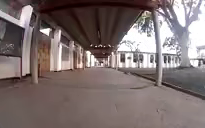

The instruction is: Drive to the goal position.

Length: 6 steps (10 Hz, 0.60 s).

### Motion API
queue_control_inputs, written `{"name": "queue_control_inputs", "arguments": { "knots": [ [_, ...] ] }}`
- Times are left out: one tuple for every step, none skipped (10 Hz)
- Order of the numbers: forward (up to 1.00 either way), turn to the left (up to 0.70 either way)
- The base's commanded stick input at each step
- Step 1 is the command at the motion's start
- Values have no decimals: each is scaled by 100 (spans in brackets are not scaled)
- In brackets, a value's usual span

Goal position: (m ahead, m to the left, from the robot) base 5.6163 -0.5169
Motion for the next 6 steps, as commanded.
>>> {"name": "queue_control_inputs", "arguments": {
  "knots": [
    [70, 0],
    [70, 0],
    [70, 0],
    [70, 0],
    [70, 0],
    [70, 0]
  ]
}}
